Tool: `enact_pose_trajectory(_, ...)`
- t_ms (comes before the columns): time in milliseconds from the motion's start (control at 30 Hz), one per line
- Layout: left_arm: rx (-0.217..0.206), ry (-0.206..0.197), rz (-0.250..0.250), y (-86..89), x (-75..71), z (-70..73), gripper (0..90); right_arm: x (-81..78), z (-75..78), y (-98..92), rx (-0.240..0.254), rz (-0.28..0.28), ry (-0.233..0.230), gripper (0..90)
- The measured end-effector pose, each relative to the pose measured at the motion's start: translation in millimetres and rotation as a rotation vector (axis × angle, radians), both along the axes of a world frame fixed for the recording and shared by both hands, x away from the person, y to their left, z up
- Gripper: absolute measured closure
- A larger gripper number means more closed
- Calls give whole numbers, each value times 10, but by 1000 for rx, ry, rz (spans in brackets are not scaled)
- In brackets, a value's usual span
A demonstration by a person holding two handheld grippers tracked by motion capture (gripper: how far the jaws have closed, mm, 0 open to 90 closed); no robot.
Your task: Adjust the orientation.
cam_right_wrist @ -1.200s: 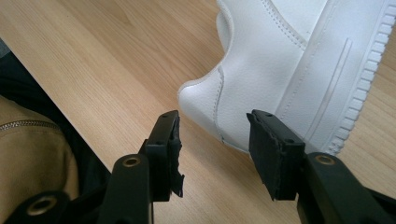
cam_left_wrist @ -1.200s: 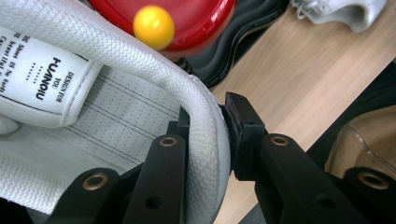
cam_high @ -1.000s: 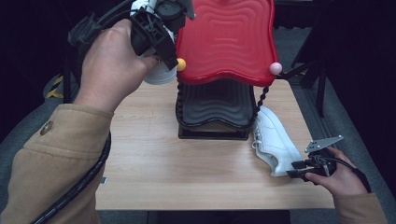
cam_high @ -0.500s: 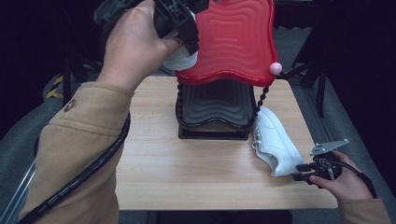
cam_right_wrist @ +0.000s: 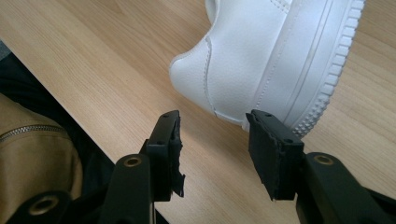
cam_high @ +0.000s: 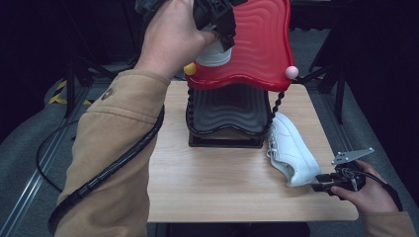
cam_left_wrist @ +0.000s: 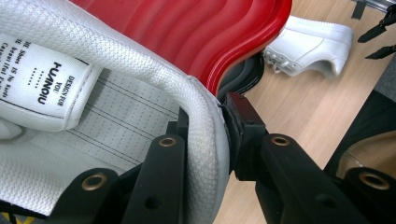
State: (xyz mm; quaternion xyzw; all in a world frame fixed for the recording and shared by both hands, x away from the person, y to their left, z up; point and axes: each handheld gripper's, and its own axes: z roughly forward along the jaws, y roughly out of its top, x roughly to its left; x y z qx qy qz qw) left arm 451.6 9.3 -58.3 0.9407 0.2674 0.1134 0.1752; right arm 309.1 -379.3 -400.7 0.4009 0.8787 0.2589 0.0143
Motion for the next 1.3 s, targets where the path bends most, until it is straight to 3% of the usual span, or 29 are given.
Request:
enact_pose_trajectory(167,12,-10,-20,-94,88,-6,773,-28,-11,-27,-10,-15,6,549)
enact_pose_trajectory(400,27,-24,-45,-196,147,-128,772,-49,-17,-39,-16,-24,5,547)
enact_pose_trajectory(633,8,-20,-51,-207,169,-219,770,-23,-58,17,-28,-8,15,541)
enact_pose_trajectory(1000,106,-8,-52,-330,212,-434,770,-19,-66,38,-29,1,20,537)
enact_pose_trajectory(1300,141,-2,-51,-380,252,-559,770,-20,-69,57,-32,6,22,536)
